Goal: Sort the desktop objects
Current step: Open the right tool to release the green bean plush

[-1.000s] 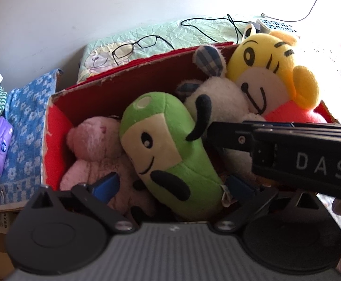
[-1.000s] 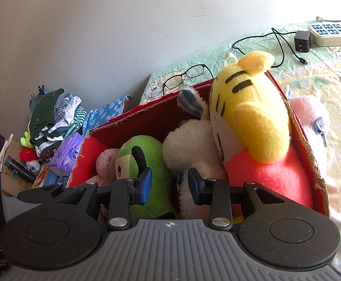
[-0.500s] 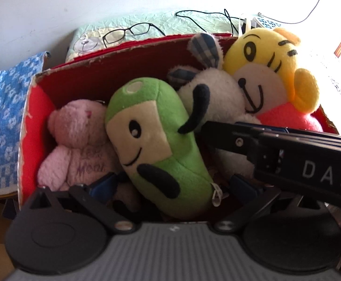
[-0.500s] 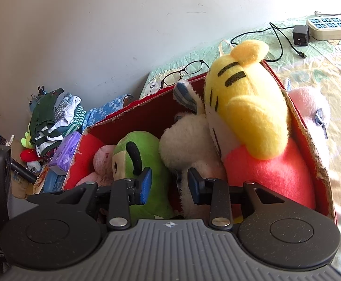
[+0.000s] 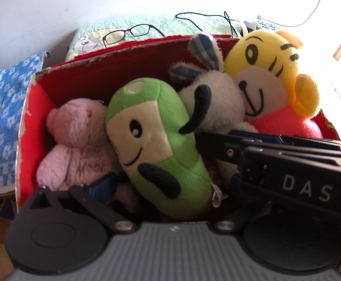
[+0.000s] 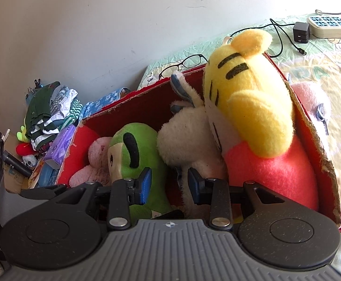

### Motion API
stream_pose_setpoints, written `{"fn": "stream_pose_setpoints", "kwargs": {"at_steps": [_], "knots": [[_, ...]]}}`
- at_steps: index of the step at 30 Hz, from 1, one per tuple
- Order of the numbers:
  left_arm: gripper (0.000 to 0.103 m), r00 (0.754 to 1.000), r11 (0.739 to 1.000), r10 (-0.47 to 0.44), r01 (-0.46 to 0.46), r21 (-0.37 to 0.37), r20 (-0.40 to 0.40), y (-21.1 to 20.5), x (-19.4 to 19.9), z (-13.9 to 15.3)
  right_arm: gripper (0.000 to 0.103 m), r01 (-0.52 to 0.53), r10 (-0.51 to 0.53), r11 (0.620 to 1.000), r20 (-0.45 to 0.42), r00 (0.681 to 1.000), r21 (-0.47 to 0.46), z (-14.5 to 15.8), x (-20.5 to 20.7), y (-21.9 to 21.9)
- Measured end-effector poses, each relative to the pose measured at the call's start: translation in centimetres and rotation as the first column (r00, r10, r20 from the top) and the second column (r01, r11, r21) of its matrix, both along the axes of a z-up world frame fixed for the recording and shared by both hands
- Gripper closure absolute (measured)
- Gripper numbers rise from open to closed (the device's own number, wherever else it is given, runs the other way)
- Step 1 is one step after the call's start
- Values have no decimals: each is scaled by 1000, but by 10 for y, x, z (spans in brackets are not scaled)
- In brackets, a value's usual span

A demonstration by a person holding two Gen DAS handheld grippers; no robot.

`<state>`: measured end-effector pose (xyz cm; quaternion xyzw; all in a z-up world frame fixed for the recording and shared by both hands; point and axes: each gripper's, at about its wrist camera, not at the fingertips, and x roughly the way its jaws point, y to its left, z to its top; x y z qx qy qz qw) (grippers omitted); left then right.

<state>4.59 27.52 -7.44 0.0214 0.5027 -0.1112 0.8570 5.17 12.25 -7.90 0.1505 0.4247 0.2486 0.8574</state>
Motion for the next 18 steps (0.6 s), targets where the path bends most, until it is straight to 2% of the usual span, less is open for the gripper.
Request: {"fn": "stream_pose_setpoints", "kwargs": {"at_steps": [18], "knots": [[0, 999, 1000, 9, -8, -24, 37, 3, -5, -1, 67, -22, 21, 1000, 15, 1000, 14, -6, -3, 0]]}}
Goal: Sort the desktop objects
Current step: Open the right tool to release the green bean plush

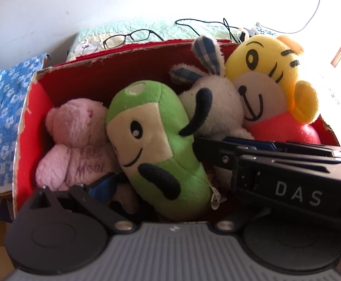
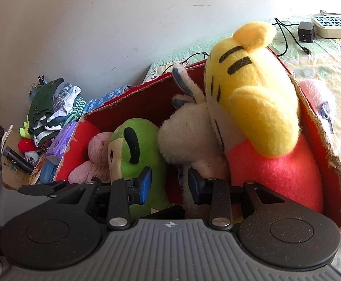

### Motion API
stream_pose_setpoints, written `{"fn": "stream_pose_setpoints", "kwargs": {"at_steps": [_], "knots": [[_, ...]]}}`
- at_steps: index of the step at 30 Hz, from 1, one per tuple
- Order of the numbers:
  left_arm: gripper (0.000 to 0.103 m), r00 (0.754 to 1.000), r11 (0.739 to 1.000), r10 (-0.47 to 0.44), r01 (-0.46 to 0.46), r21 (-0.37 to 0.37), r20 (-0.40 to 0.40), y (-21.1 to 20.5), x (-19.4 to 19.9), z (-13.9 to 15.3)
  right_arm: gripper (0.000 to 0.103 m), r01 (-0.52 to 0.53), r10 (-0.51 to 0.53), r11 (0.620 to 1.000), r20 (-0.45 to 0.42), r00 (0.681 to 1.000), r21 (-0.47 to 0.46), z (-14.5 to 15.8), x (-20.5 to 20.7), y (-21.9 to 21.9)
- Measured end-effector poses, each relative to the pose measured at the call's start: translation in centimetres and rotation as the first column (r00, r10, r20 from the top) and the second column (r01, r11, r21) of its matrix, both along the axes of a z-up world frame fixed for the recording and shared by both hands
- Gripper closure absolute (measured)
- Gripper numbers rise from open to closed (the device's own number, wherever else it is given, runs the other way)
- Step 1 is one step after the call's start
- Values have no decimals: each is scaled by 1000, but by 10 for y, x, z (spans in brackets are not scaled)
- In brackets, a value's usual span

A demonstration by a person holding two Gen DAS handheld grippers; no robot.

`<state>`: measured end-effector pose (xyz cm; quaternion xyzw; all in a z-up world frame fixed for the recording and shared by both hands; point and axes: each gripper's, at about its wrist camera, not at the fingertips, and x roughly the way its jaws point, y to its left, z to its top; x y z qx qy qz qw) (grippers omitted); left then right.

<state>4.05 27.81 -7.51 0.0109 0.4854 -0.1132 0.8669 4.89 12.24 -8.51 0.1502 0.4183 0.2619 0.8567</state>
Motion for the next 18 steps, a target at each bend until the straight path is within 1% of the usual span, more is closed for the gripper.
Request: {"fn": "stream_pose_setpoints", "kwargs": {"at_steps": [10, 18], "knots": [[0, 999, 1000, 8, -8, -13, 33, 0, -3, -1, 67, -17, 17, 1000, 0, 1000, -11, -1, 0, 0], [0, 999, 1000, 21, -21, -4, 32, -2, -4, 0, 67, -50, 50, 999, -12, 999, 0, -1, 4, -3]]}}
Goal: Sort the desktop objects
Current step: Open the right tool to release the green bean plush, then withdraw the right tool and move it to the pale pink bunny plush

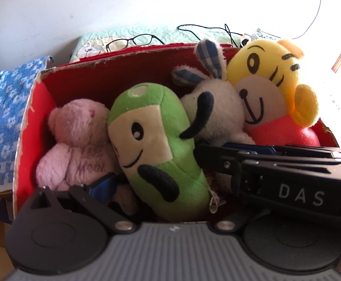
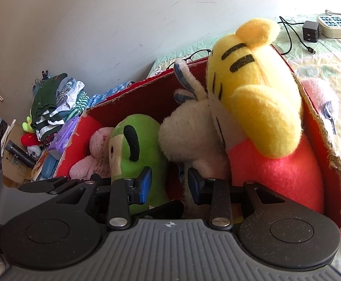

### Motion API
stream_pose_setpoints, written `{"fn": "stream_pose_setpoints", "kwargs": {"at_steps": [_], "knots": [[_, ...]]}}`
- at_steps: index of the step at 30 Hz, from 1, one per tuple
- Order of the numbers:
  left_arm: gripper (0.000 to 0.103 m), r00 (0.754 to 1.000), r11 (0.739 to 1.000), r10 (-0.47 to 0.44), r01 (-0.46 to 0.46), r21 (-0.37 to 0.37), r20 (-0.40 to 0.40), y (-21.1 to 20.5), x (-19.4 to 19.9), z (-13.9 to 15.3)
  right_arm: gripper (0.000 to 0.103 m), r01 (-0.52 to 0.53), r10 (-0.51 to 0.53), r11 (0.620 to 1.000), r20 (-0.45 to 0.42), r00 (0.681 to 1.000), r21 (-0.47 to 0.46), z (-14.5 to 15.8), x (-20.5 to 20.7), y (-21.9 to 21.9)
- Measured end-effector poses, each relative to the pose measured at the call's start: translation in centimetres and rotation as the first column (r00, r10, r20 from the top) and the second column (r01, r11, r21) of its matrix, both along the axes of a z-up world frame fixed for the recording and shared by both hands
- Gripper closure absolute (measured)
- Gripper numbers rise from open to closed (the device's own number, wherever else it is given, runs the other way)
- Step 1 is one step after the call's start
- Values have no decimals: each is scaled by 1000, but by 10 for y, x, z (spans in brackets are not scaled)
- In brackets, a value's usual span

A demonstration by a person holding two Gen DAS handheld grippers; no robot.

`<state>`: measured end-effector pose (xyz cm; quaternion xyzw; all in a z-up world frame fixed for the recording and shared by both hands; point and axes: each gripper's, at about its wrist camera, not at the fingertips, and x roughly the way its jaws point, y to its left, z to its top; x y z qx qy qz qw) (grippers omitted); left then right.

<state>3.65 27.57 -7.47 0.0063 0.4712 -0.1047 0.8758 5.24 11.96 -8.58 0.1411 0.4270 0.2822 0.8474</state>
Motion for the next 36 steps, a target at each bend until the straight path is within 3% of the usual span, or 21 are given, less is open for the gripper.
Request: {"fn": "stream_pose_setpoints", "kwargs": {"at_steps": [12, 16, 22, 32, 36], "knots": [[1, 994, 990, 110, -110, 90, 5, -12, -11, 11, 62, -147, 150, 985, -31, 988, 84, 9, 6, -18], [0, 987, 984, 161, -159, 81, -15, -12, -10, 10, 65, -171, 175, 980, -28, 984, 100, 8, 6, -26], [4, 975, 967, 219, -221, 124, 32, -22, -23, 16, 66, -218, 222, 967, -14, 975, 134, 8, 6, -35], [16, 963, 953, 261, -267, 145, 60, -29, -38, 30, 67, -214, 215, 967, 5, 977, 138, 14, 3, -51], [16, 957, 949, 281, -288, 128, 68, -24, -43, 36, 64, -212, 214, 959, 9, 977, 189, 15, 1, -61]]}}
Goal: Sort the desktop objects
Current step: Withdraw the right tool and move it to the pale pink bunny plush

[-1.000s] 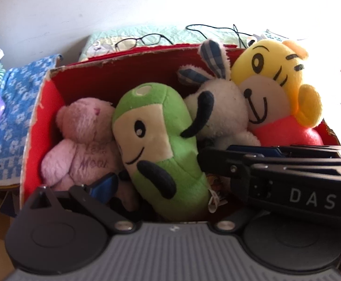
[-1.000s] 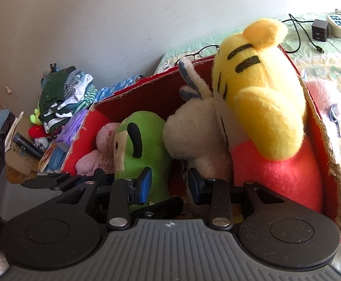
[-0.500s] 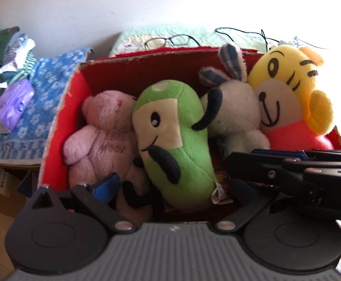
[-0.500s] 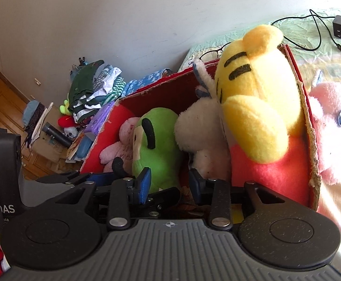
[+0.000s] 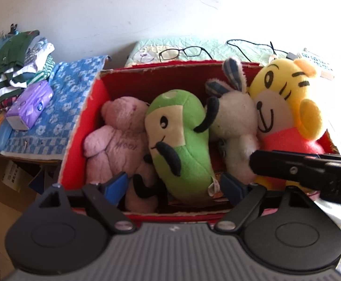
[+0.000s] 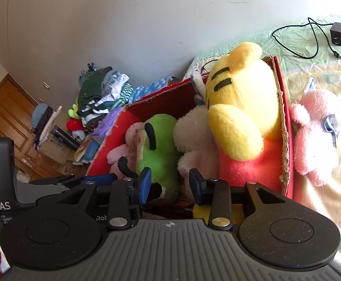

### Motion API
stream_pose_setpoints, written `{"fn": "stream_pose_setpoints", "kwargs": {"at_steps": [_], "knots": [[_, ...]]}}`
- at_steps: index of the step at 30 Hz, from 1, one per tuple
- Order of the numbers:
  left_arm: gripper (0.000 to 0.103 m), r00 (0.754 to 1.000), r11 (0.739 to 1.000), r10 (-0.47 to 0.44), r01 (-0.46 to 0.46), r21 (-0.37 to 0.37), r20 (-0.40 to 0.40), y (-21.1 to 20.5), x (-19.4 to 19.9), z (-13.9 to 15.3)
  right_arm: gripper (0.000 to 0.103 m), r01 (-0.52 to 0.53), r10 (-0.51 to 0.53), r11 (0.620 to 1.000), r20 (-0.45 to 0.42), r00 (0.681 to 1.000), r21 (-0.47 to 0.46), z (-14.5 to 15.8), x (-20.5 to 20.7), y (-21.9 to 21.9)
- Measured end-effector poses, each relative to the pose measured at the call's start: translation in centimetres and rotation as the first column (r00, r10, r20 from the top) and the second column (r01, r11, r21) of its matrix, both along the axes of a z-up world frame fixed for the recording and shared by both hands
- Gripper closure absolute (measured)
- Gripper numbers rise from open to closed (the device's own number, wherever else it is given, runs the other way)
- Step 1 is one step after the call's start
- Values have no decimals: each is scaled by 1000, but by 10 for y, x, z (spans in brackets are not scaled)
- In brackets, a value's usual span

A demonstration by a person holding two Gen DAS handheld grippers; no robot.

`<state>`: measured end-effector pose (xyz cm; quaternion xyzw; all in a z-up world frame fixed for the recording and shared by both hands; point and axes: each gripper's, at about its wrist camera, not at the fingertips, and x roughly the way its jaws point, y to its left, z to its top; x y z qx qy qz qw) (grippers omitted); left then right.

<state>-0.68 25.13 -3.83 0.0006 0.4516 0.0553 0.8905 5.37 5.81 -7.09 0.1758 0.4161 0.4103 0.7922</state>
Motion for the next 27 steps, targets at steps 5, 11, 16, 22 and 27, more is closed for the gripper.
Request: {"fn": "stream_pose_setpoints", "kwargs": {"at_steps": [5, 11, 16, 22, 27], "knots": [[21, 999, 999, 36, -35, -9, 12, 4, -6, 12, 62, 3, -4, 999, 6, 1000, 45, 5, -2, -14], [23, 997, 998, 10, -4, -67, 81, -6, -20, 35, 62, 12, -17, 996, 64, 998, 88, 16, -6, -36], [23, 991, 993, -76, 85, -81, 108, -37, -17, 42, 62, 85, -92, 990, 54, 994, 109, 16, 1, -69], [23, 981, 978, -166, 176, -112, 98, -78, -6, 41, 62, 178, -182, 978, 24, 983, 107, 7, 12, -106], [23, 963, 958, -234, 252, -139, 131, -105, 0, 45, 62, 240, -239, 966, -17, 971, 97, -8, 20, -134]]}}
